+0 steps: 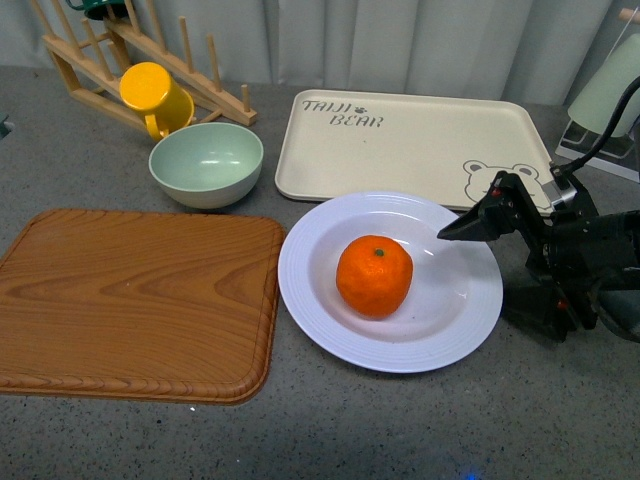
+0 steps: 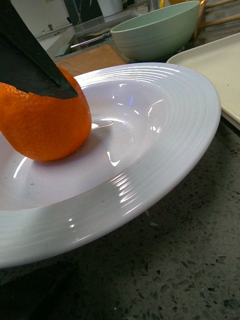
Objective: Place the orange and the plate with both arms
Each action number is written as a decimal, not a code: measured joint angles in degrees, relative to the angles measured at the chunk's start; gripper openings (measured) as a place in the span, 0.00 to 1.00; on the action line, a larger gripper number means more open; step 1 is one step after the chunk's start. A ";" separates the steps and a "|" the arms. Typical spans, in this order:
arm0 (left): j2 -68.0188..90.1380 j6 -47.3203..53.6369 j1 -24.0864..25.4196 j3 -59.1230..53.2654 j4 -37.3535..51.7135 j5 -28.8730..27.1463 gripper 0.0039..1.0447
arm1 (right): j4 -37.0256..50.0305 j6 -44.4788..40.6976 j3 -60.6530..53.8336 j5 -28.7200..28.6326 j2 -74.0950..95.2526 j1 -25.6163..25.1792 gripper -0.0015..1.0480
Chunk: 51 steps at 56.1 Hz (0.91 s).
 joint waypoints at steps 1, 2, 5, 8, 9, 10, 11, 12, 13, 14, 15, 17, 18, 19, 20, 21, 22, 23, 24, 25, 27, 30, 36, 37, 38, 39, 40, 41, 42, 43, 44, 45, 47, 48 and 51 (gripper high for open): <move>0.00 0.00 0.00 0.00 0.00 0.00 0.94 | 0.04 0.15 0.15 -0.02 0.07 0.04 0.91; 0.00 0.00 0.00 0.00 0.00 0.00 0.94 | 0.07 0.17 0.28 0.00 0.15 0.07 0.91; 0.00 0.00 0.00 0.00 0.00 0.00 0.94 | 0.02 0.22 0.52 -0.02 0.33 0.13 0.91; 0.00 0.00 -0.02 0.00 0.00 0.00 0.94 | -0.04 0.22 0.59 0.13 0.42 0.15 0.86; 0.00 0.00 0.00 0.00 0.00 0.00 0.94 | -0.09 0.20 0.59 0.15 0.44 0.20 0.82; 0.00 0.00 0.00 0.00 0.00 0.00 0.94 | -0.26 0.17 0.59 0.35 0.55 0.20 0.79; 0.00 0.00 0.00 0.00 0.00 0.00 0.94 | -0.37 0.15 0.59 0.46 0.57 0.20 0.77; 0.00 0.00 0.00 0.00 0.00 0.00 0.94 | -0.50 0.13 0.59 0.68 0.68 0.20 0.74; 0.00 0.00 0.00 0.00 0.00 0.00 0.94 | -0.59 0.11 0.59 0.74 0.79 0.20 0.71; 0.00 0.00 0.00 0.00 0.00 0.00 0.94 | -0.70 0.02 0.59 0.83 0.87 0.20 0.67; 0.00 0.00 0.00 0.00 0.00 0.00 0.94 | -0.94 -0.09 0.59 1.05 0.98 0.20 0.64; 0.00 0.00 0.00 0.00 0.00 0.00 0.94 | -1.38 -0.28 0.59 1.22 1.07 0.17 0.59; 0.00 0.00 0.00 0.00 0.00 0.00 0.94 | -1.49 -0.33 0.59 1.25 1.11 0.17 0.55; 0.00 0.00 0.00 0.00 0.00 0.00 0.94 | -1.62 -0.44 0.59 1.27 1.18 0.17 0.52; 0.00 0.00 0.00 0.00 0.00 0.00 0.94 | -1.66 -0.48 0.59 1.27 1.18 0.17 0.50; 0.00 0.00 0.00 0.00 0.00 0.00 0.94 | -1.81 -0.59 0.59 1.36 1.18 0.17 0.47; 0.00 0.00 0.00 0.00 0.00 0.00 0.94 | -1.92 -0.70 0.59 1.40 1.18 0.17 0.45; 0.00 0.00 0.00 0.00 0.00 0.00 0.94 | -2.16 -0.81 0.59 1.49 1.18 0.17 0.42; 0.00 0.00 0.00 0.00 0.00 0.00 0.94 | -2.40 -0.92 0.59 1.55 1.18 0.17 0.38; 0.00 0.00 0.00 0.00 0.00 0.00 0.94 | -2.56 -1.07 0.59 1.64 1.18 0.17 0.35; 0.00 0.00 0.00 0.00 0.00 0.00 0.94 | -3.04 -1.33 0.59 1.79 1.20 0.17 0.26; 0.00 0.00 0.00 0.00 0.00 0.00 0.94 | -3.50 -2.34 0.59 0.33 1.27 0.15 0.16; 0.00 0.00 0.00 0.00 0.00 0.00 0.94 | -3.17 -2.43 0.87 -2.71 0.57 0.20 0.04; 0.00 0.00 0.00 0.00 0.00 0.00 0.94 | -2.91 -2.45 0.94 -2.82 0.28 0.20 0.03; -0.02 0.00 0.00 0.00 0.00 0.00 0.94 | -2.54 -2.43 0.92 -2.80 0.15 0.24 0.03; 0.00 0.00 0.00 0.00 0.00 0.00 0.94 | -2.12 -2.29 0.79 -2.75 0.02 0.31 0.03; 0.00 0.00 0.00 0.00 0.00 0.00 0.94 | -1.73 -2.25 0.63 -2.71 -0.02 0.35 0.03; -0.02 0.00 0.00 0.00 0.00 0.00 0.94 | -1.57 -2.14 0.55 -2.69 -0.04 0.37 0.03; 0.00 0.00 0.00 0.00 0.00 0.00 0.94 | -1.14 -2.01 0.33 -2.73 -0.09 0.42 0.03; -0.02 0.02 0.00 0.00 0.00 0.00 0.94 | -0.87 -1.86 0.20 -2.75 -0.15 0.46 0.03; -0.02 0.00 0.00 0.00 0.00 0.00 0.94 | -0.31 -1.53 -0.11 -2.80 -0.26 0.55 0.03; -0.02 0.00 0.00 0.00 0.00 0.00 0.94 | 0.31 -1.20 -0.46 -2.80 -0.42 0.61 0.03; -0.02 0.00 0.00 0.00 0.00 0.00 0.94 | 1.18 -0.72 -0.94 -2.80 -0.63 0.70 0.03; -0.02 0.00 0.00 0.00 0.00 0.00 0.94 | 1.88 -0.37 -1.27 -2.80 -0.83 0.74 0.03; -0.02 0.02 0.00 0.00 0.00 0.00 0.94 | 3.76 0.59 -2.03 -2.82 -1.25 0.90 0.03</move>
